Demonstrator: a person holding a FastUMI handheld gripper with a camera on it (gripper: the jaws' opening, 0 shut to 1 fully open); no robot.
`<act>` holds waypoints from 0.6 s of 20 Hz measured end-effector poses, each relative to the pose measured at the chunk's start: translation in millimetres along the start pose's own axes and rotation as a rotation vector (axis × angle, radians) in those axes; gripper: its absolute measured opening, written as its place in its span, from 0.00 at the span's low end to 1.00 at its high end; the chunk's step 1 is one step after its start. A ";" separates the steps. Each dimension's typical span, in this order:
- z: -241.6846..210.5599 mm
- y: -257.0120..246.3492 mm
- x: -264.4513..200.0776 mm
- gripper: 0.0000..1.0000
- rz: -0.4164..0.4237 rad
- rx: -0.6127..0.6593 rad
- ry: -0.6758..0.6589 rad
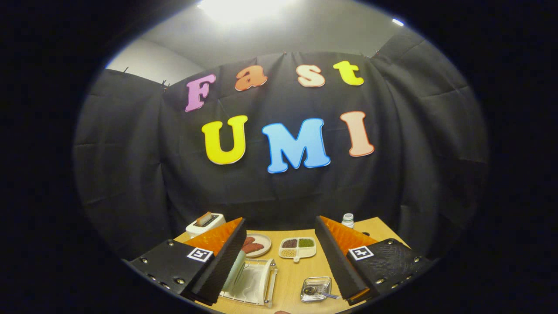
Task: Take the plate from the dish rack, then take the spoon from the basket and place it into the plate.
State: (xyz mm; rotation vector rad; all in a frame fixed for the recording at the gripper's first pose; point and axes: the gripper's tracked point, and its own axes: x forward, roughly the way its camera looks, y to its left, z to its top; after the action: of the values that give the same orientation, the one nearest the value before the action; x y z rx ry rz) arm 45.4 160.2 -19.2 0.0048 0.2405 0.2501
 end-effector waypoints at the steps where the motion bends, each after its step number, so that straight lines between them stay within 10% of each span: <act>1: -10.4 7.4 5.1 0.97 0.017 0.003 0.046; 12: -99.0 74.3 58.2 0.98 0.016 0.026 0.465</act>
State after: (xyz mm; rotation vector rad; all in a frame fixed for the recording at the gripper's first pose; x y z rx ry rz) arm 58.6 244.0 -126.5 -0.0256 0.7068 0.2615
